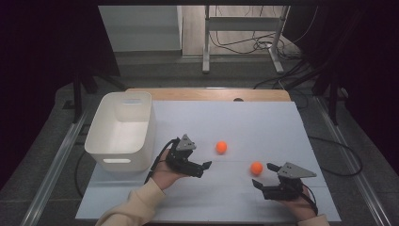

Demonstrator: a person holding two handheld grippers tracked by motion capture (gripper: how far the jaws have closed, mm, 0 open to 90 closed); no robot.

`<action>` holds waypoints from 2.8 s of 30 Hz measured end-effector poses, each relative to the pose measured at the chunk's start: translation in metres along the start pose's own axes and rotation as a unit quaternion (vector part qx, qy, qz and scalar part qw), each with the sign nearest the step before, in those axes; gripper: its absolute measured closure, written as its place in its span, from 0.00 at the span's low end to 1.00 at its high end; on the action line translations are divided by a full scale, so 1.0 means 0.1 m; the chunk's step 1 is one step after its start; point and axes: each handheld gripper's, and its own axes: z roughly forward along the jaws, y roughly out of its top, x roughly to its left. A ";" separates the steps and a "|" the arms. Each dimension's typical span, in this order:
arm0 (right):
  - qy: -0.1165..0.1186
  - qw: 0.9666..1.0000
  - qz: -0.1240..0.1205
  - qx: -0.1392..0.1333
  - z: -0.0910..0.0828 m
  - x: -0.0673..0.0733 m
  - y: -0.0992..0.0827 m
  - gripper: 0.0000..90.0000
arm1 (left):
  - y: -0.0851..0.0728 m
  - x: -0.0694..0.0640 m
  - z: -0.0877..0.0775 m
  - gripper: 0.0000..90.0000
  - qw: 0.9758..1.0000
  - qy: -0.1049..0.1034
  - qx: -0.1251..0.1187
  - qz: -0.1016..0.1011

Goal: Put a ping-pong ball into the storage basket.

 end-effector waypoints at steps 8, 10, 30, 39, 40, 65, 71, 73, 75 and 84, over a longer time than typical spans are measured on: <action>0.000 1.000 0.000 0.001 0.00 0.00 0.00 0.17 | 0.04 0.00 0.07 0.07 1.000 -0.002 0.004 0.001; 0.000 1.000 0.000 0.001 0.00 0.00 0.00 0.17 | 0.05 0.00 0.10 0.07 1.000 -0.004 0.006 0.004; 0.000 1.000 -0.001 0.000 -0.01 0.00 0.00 0.17 | 0.21 0.00 0.27 0.08 1.000 -0.012 0.002 0.009; 0.000 1.000 -0.003 -0.001 0.00 0.00 0.00 0.17 | 0.26 0.03 0.41 0.08 1.000 -0.017 0.013 0.011; 0.000 1.000 -0.003 -0.001 0.00 0.00 0.00 0.17 | 0.27 0.03 0.43 0.08 1.000 -0.016 0.015 0.012; 0.001 1.000 0.000 -0.004 -0.02 -0.01 0.00 0.17 | 0.35 0.07 0.80 0.08 0.999 -0.004 0.041 0.019; 0.001 1.000 0.001 -0.005 -0.02 -0.01 0.00 0.17 | 0.37 0.09 0.89 0.08 0.998 0.002 0.058 0.025; 0.001 1.000 0.001 -0.005 -0.02 -0.01 0.00 0.17 | 0.37 0.09 0.92 0.08 0.998 0.005 0.059 0.026; 0.002 1.000 0.000 -0.005 -0.02 -0.01 0.00 0.17 | 0.37 0.09 0.93 0.08 0.998 0.005 0.061 0.026; 0.000 1.000 -0.001 -0.004 -0.02 -0.01 0.00 0.17 | 0.39 0.11 1.05 0.09 0.997 0.006 0.074 0.025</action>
